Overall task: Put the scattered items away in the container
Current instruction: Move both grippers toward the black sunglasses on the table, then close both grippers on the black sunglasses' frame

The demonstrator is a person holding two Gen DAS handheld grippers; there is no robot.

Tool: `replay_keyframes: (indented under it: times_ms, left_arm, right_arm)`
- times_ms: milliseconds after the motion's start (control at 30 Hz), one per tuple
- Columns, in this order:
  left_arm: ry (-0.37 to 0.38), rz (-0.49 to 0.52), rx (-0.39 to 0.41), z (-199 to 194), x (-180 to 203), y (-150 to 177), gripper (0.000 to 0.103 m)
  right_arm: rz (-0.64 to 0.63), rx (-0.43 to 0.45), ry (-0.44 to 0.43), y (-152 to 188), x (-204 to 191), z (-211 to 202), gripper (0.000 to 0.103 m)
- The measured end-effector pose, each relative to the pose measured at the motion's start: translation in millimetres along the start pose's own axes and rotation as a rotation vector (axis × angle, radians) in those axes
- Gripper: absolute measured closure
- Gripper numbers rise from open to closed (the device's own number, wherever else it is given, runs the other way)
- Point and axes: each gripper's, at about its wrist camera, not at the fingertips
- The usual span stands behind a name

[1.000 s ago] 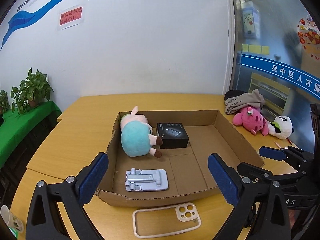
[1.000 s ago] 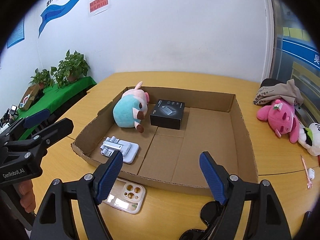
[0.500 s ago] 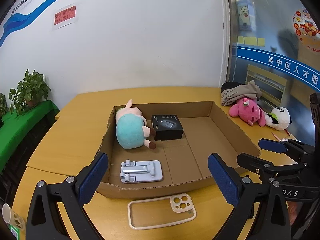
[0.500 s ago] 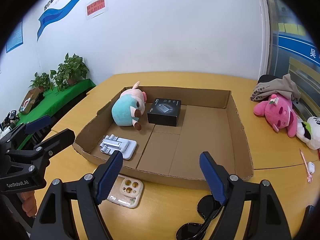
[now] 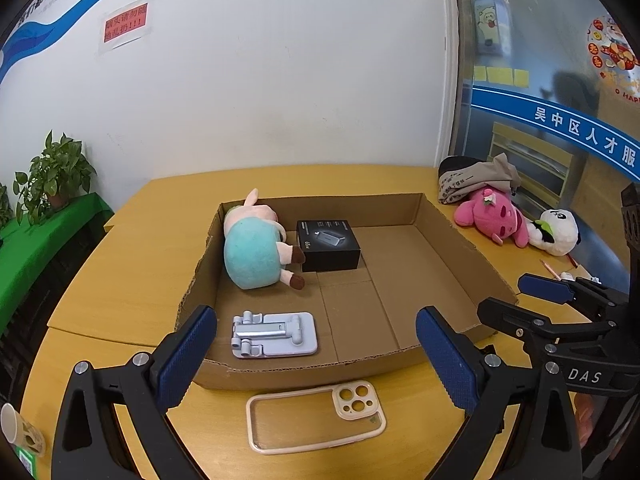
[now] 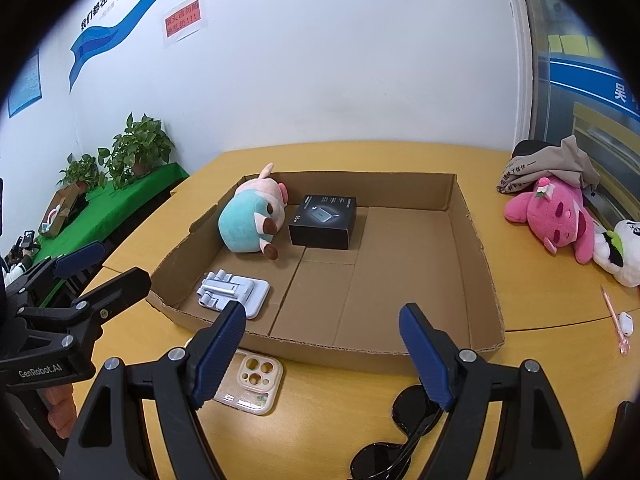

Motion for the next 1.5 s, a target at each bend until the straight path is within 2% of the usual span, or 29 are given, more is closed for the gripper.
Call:
replay_keyframes:
  times_ms: [233,400,567,700,833,1000,1067,1300,1367,1433,1467,1500]
  left_arm:
    - [0.028,-0.001,-0.026,7,5,6,0.002]
    - [0.081,-0.004,-0.078,16,12,18,0.002]
    - [0.177,0.045,-0.165,28,35,40,0.002]
    - [0.271,0.054,-0.25,44,54,61,0.002]
    - [0.352,0.064,-0.333,63,78,79,0.002]
    - [0.438,0.113,-0.398,79,112,95,0.002]
    - [0.463,0.125,-0.424,87,124,102,0.002]
    - [0.492,0.136,-0.498,112,149,118,0.005]
    - [0.499,0.137,-0.511,117,154,119,0.006]
    - [0.494,0.149,-0.524,122,160,121,0.007]
    - [0.476,0.17,-0.511,122,163,121,0.008]
    - [0.462,0.192,-0.507,123,166,121,0.01]
  right_arm:
    - [0.01,-0.009,-0.005,3,8,2,0.024]
    - [0.034,-0.028,-0.01,12,22,3,0.024]
    - [0.118,-0.082,-0.005,35,67,7,0.024]
    - [0.257,-0.176,0.0,67,115,20,0.024]
    - [0.333,-0.279,-0.061,91,135,39,0.024]
    - [0.341,-0.338,-0.167,105,120,65,0.025]
    - [0.333,-0.354,-0.181,107,115,73,0.025]
    - [0.306,-0.379,-0.189,109,112,84,0.037]
    - [0.309,-0.381,-0.187,110,114,83,0.045]
    - [0.312,-0.389,-0.188,112,115,84,0.067]
    - [0.314,-0.393,-0.198,113,115,85,0.07]
    - [0.318,-0.398,-0.21,115,115,86,0.078]
Point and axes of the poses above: each gripper's, at about its wrist camera, not at the fingertips, and z roughly the way its jaws point, x to its right, y to its underside, and after that the axes turned 5 degrees about y, right-handed
